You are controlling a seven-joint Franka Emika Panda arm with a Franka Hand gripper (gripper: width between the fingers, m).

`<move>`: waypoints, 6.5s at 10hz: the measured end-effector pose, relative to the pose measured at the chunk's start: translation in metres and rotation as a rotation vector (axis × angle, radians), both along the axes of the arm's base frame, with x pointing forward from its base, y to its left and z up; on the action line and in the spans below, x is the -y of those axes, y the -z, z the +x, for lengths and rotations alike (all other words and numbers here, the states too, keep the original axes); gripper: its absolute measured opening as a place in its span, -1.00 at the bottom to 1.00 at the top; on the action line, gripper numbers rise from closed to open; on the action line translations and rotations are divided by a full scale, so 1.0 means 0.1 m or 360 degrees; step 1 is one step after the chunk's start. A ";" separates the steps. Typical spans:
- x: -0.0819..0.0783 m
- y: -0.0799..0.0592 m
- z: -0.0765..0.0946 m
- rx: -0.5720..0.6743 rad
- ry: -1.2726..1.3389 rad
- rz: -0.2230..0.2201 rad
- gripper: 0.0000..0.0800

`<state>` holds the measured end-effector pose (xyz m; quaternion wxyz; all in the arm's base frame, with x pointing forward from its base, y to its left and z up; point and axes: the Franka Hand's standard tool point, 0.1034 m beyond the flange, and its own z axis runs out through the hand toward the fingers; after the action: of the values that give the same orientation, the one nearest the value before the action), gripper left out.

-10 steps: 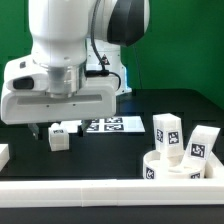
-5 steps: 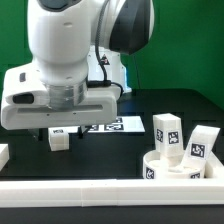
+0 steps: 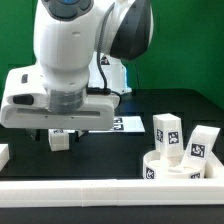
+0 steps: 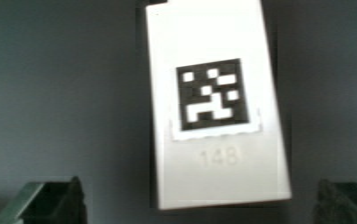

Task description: Assemble stool

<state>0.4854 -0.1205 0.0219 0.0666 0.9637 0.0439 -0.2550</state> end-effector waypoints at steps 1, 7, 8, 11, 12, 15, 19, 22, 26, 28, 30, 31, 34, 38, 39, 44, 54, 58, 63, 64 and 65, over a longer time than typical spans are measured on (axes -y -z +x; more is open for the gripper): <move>0.01 0.00 -0.06 -0.0067 0.0014 0.0004 0.62; 0.04 0.03 -0.23 -0.0775 0.0137 -0.0055 0.62; -0.05 0.04 -0.22 -0.0831 0.0142 -0.0052 0.62; -0.07 0.02 -0.20 -0.0814 0.0112 0.0023 0.62; -0.07 0.02 -0.20 -0.0814 0.0112 0.0023 0.62; -0.05 0.04 -0.22 -0.0808 0.0134 0.0160 0.62; -0.07 0.09 -0.22 -0.0773 0.0227 0.0154 0.62; -0.08 0.12 -0.22 -0.0769 0.0226 0.0143 0.04; -0.08 0.12 -0.22 -0.0769 0.0223 0.0139 -0.16; -0.06 0.04 -0.14 -0.0759 0.0195 0.0115 -0.16; -0.08 -0.26 0.08 -0.0726 0.0161 0.0048 -0.16; -0.10 -0.38 0.19 -0.0700 0.0168 0.0000 -0.15; -0.25 -0.55 0.34 -0.0666 0.0259 -0.0109 -0.15; -0.23 -0.51 0.52 -0.0452 0.0236 -0.0109 -0.15; -0.32 -0.62 0.61 -0.0311 0.0265 -0.0137 -0.15; -0.65 -0.79 0.89 0.0252 0.0171 -0.0085 -0.15; -1.31 -1.29 1.43 0.1520 0.0173 0.0146 -0.15; -1.53 -1.22 1.40 0.1704 0.0134 0.0177 -0.15; -1.74 -1.04 1.39 0.1703 0.0082 0.0192 -0.15; -1.74 -1.04 1.39 0.1705 0.0082 0.0192 -0.15; -1.73 -1.02 1.39 0.1704 0.0077 0.0189 -0.15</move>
Offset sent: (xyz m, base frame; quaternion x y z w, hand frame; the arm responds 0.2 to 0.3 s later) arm 0.0020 -0.0015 0.0027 0.0034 -0.2011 -0.0134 0.9795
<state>0.6241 0.0529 0.1242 0.0192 0.9617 -0.0042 0.2734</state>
